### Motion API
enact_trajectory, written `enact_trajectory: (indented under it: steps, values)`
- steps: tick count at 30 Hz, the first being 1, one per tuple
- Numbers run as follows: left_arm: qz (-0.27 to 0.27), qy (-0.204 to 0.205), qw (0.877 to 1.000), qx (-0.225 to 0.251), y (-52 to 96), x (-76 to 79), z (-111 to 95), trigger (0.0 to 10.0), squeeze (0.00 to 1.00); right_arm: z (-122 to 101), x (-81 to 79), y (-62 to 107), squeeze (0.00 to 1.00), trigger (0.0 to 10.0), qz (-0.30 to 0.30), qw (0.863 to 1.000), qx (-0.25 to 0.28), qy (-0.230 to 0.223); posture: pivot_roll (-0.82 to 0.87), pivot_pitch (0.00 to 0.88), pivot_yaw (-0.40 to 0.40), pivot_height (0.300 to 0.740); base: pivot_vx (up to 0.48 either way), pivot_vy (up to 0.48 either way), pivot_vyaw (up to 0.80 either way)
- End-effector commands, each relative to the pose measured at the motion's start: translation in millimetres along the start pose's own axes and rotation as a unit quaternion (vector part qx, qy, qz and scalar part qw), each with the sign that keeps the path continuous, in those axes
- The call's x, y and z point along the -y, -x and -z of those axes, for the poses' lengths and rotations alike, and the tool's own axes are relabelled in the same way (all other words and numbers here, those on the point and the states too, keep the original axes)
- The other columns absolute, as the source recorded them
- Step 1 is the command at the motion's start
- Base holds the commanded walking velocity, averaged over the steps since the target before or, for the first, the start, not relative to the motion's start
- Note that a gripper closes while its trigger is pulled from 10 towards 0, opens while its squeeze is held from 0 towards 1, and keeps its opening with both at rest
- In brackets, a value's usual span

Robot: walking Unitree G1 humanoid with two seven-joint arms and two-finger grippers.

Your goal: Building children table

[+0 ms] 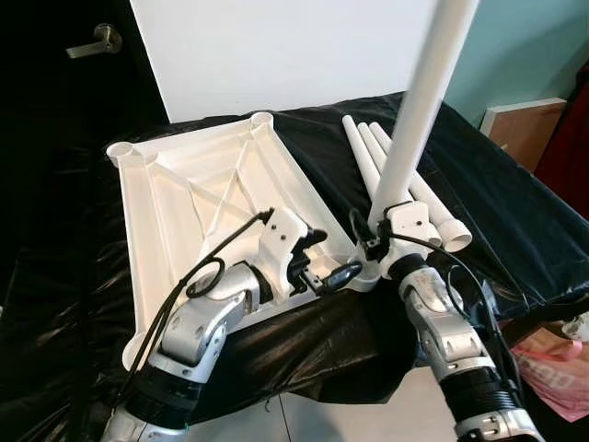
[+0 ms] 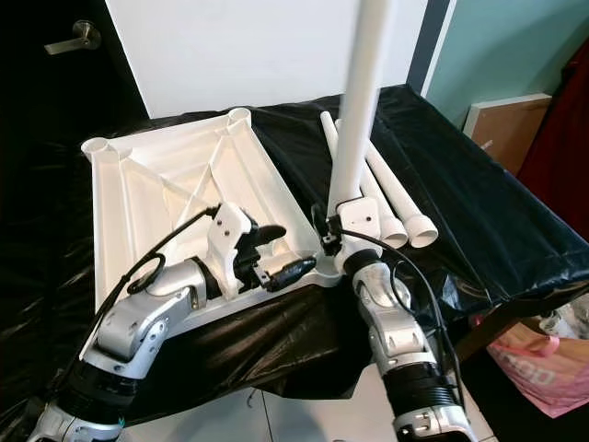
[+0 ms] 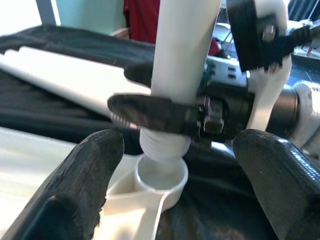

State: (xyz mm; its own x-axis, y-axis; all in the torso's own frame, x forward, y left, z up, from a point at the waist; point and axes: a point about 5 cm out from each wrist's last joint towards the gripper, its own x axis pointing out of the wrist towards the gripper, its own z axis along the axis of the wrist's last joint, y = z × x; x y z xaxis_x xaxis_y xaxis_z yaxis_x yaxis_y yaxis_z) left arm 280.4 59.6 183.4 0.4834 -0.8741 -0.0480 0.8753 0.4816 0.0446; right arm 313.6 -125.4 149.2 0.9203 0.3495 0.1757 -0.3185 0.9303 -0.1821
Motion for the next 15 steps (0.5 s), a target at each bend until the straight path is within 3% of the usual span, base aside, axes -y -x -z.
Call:
enact_trajectory:
  steps: [1,2,3,4,10,15]
  values:
    - [0.006,-0.005,1.0,0.002,-1.6,-1.5,-1,10.0,1.0,1,-2.6,1.7,0.0,10.0,-0.018,1.0,-0.007,0.006,-0.17,0.0,-0.014,0.74,0.0,0.0,0.0]
    - [0.001,-0.018,1.0,0.002,-4.8,-4.9,-3,10.0,0.45,2,-3.2,3.4,0.0,10.0,-0.04,0.999,-0.011,0.019,-0.17,0.0,-0.012,0.74,0.0,0.0,0.0]
    - [0.001,-0.018,1.0,0.002,-4.8,-4.9,-3,10.0,0.45,2,-3.2,3.4,0.0,10.0,-0.04,0.999,-0.011,0.019,-0.17,0.0,-0.012,0.74,0.0,0.0,0.0]
    - [0.0,-0.03,1.0,0.004,-7.6,-7.6,-7,10.0,0.0,3,-3.4,4.8,0.0,10.0,-0.058,0.998,-0.019,0.022,-0.17,0.0,-0.011,0.74,0.0,0.0,0.0]
    - [0.012,-0.048,0.998,0.028,-14.2,-13.0,-22,10.0,0.0,1,2.9,6.2,0.0,10.0,-0.094,0.995,-0.029,0.022,-0.18,0.0,-0.005,0.74,0.0,0.0,0.0]
    - [0.025,-0.061,0.996,0.051,-20.0,-18.6,-38,10.0,0.0,1,17.7,12.0,0.0,10.0,-0.138,0.989,-0.05,0.021,-0.19,0.0,0.005,0.74,0.0,0.0,0.0]
